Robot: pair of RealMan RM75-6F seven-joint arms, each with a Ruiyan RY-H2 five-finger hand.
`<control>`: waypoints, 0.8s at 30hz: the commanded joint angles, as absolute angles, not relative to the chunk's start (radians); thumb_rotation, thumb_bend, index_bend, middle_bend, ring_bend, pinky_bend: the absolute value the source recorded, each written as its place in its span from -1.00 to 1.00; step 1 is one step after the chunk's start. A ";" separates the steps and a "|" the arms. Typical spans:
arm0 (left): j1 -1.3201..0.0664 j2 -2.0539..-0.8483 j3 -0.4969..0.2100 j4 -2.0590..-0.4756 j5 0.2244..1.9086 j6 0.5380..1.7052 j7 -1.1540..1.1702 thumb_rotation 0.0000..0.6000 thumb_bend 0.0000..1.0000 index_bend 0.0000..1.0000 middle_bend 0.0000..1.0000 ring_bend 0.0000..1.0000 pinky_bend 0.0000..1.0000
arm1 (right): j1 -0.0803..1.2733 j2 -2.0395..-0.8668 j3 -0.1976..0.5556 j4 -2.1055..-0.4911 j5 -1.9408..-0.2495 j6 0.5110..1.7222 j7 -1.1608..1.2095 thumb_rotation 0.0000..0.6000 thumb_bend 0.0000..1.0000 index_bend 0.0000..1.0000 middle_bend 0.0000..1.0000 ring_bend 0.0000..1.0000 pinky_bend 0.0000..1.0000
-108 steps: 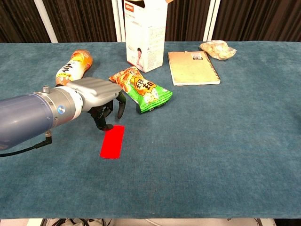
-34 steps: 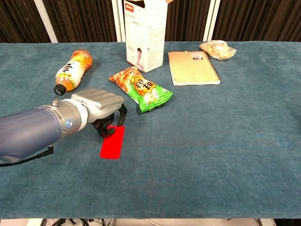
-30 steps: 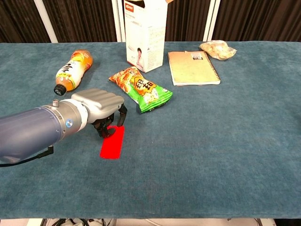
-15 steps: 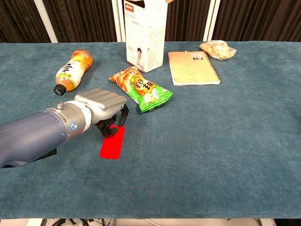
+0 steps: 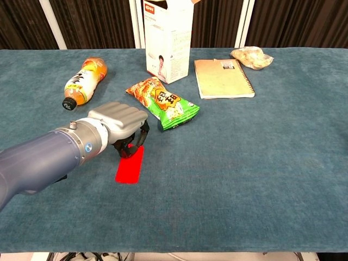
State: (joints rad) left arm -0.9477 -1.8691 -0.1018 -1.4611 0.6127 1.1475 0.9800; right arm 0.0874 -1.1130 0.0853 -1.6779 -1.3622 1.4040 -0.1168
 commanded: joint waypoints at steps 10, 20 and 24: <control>-0.928 -1.860 -0.113 -1.482 0.641 1.154 0.964 1.00 0.02 0.27 0.80 0.90 0.89 | 0.088 -1.113 0.084 -1.679 -1.363 1.402 -0.116 1.00 -1.00 -0.54 -0.85 -0.66 -0.70; -0.905 -1.767 -0.119 -1.630 0.598 1.146 0.964 1.00 0.02 0.29 0.80 0.90 0.89 | 0.089 -1.113 0.085 -1.680 -1.362 1.402 -0.116 1.00 -1.00 -0.54 -0.85 -0.66 -0.70; -0.902 -1.735 -0.115 -1.672 0.590 1.150 0.968 1.00 0.02 0.29 0.80 0.90 0.89 | 0.088 -1.113 0.085 -1.680 -1.363 1.403 -0.116 1.00 -1.00 -0.54 -0.85 -0.66 -0.70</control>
